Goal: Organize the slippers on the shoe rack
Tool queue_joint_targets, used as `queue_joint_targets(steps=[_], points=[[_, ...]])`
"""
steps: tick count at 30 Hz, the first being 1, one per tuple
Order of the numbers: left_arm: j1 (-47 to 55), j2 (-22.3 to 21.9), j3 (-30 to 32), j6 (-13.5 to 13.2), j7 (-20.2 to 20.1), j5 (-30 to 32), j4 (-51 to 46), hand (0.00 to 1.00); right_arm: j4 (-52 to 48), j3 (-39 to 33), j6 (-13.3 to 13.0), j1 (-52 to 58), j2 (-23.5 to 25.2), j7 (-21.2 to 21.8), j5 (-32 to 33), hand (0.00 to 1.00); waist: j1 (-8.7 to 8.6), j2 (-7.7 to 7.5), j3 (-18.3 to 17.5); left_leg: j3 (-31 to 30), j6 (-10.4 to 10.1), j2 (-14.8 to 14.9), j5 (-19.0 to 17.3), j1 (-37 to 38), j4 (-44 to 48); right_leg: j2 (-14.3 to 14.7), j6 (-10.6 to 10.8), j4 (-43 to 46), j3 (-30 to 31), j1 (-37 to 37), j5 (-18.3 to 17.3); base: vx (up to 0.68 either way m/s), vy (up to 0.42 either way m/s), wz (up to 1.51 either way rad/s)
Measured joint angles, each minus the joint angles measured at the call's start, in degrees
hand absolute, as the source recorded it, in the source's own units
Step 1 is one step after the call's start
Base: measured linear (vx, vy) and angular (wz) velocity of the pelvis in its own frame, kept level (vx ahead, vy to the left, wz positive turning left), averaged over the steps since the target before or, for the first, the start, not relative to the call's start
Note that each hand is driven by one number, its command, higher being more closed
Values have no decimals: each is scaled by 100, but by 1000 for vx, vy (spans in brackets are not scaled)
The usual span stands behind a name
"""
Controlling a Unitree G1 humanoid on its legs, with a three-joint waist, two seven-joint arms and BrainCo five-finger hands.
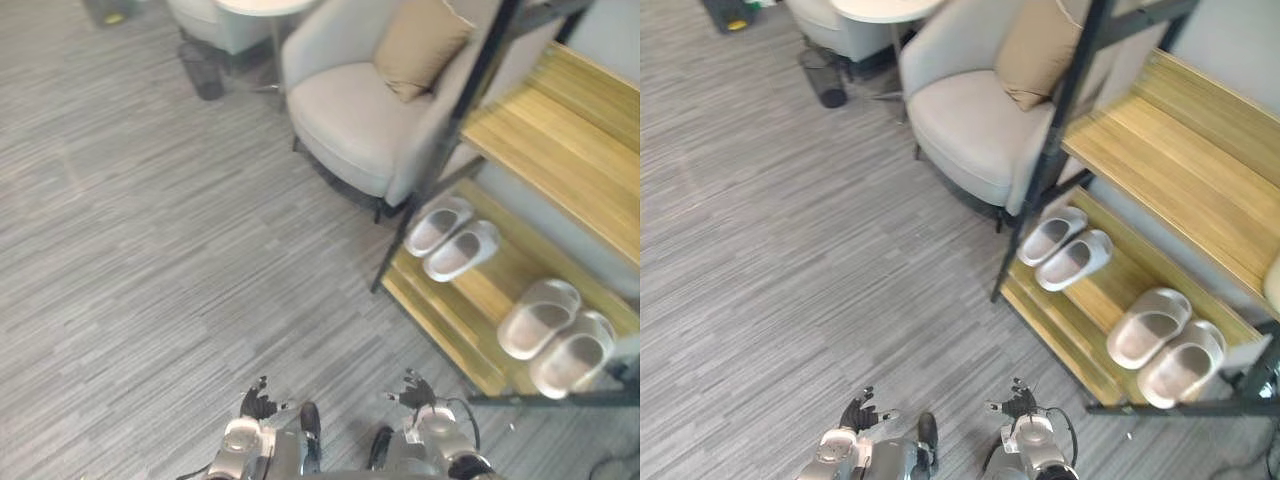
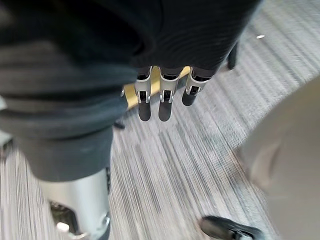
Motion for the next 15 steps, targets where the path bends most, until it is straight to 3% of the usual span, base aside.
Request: queue_joint_targets(steps=[3,4,7,9,10,12,15], points=[[77,91,147,-2,3,-9,48,0,7,5,-1,38,64,7,2,0,-9,-122,-63,-515,-68,-170,121,-20,-29,138,-129,-173,448,39,-116,-33,-155,108],[75,119,146,-13,2,-2,52,0,16,4,0,100,97,6,2,0,-7,-259,-141,-713,-107,-276,211,-65,-106,77,-122,-499,358,232,-346,22,-232,100],[49,80,321,-19,5,-13,120,0,74,-8,4,-5,87,5,11,0,16,-223,-173,-971,-116,-216,473,-104,-364,100,-115,-815,-126,385,-435,35,-210,77],[72,91,364,-19,10,-25,113,0,78,-24,2,-48,88,-2,12,0,11,-233,-169,-1113,-184,-209,324,-217,-65,130,-132,-944,-340,591,-425,43,-129,56],[67,83,386,-27,7,-82,64,0,74,-51,1,-81,84,-4,19,0,19,-229,-168,-1100,-219,-222,51,-514,558,160,-137,-1036,-529,712,-421,73,-63,52],[49,36,486,-25,1,-132,-8,0,46,-56,-4,-111,76,-21,35,0,27,-156,-140,-634,-296,-171,-248,-962,1421,231,-139,-1100,-775,886,-416,110,-21,66],[15,-9,598,-25,4,-180,-156,0,47,-87,5,-110,92,-84,50,0,155,-161,-92,432,-351,10,-294,-1407,2427,236,-132,-1165,-1045,1203,-404,168,33,71]])
